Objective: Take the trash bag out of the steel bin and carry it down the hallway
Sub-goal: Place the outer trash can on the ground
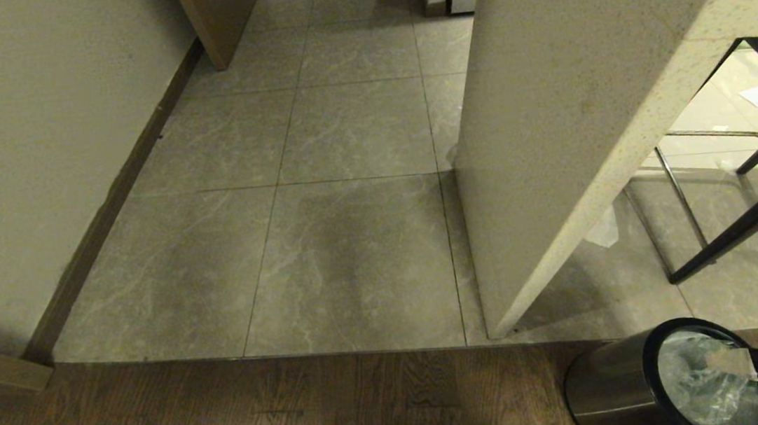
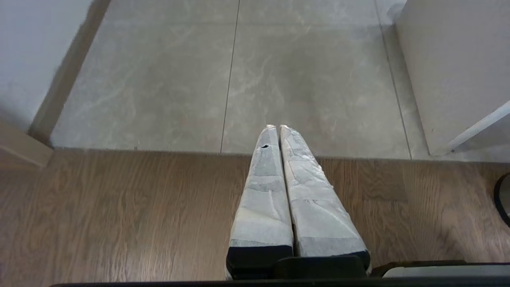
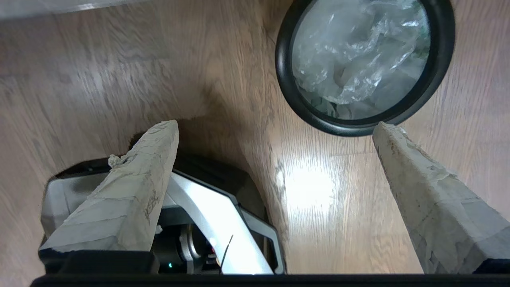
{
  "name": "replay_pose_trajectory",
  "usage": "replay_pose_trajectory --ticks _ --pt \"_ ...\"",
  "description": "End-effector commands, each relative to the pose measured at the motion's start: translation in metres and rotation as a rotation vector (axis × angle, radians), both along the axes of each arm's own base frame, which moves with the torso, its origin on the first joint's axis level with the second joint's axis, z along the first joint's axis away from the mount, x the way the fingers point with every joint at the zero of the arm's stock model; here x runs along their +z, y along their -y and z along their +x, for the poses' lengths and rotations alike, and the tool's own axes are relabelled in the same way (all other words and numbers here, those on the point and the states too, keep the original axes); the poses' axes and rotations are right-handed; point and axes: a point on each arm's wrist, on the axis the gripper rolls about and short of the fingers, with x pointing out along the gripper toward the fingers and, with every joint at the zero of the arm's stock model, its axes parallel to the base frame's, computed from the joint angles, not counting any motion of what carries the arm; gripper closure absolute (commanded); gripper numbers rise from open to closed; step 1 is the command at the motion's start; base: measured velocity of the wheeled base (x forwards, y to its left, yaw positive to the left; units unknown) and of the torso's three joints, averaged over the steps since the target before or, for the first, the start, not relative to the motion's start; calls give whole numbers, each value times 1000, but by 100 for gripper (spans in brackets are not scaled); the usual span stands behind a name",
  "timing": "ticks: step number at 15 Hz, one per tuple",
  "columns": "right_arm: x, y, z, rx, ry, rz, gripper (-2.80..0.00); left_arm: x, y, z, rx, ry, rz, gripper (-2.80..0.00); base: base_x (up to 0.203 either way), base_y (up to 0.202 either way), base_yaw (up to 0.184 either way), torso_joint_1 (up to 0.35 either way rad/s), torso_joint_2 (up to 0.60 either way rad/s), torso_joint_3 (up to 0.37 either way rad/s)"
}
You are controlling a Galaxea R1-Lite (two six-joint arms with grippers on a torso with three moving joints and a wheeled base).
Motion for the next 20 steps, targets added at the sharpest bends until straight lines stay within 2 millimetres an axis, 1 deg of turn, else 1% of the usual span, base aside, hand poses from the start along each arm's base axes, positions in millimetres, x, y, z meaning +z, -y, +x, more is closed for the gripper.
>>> replay_pose_trajectory --ticks 1,6,11,12,13,15,17,18,19,20 --pt "-1 0 0 0 -3 2 -280 0 0 0 0 0 0 0 0 0 0 2 0 -195" --pt "-3 0 -1 12 -12 -3 -280 0 0 0 0 0 0 0 0 0 0 3 2 -198" --pt "-3 0 -1 12 -14 -2 -280 0 0 0 0 -2 0 0 0 0 0 0 1 -46" --pt "-7 0 3 13 -41 1 -280 0 0 0 0 -2 0 0 0 0 0 0 0 0" --pt "-14 1 12 12 -91 6 -280 0 0 0 0 -2 0 0 0 0 0 0 0 0" --pt "-33 3 30 11 -204 16 -280 0 0 0 0 -2 0 0 0 0 0 0 0 0" --pt "-52 10 56 -9 -220 10 -280 0 0 0 0 -2 0 0 0 0 0 0 0 0" --pt "-56 13 65 -18 -198 4 -280 0 0 0 0 -2 0 0 0 0 0 0 0 0" --pt "-55 15 71 -25 -170 -3 -280 0 0 0 0 -2 0 0 0 0 0 0 0 0" --pt "-55 15 71 -25 -170 -3 -280 0 0 0 0 -2 0 0 0 0 0 0 0 0"
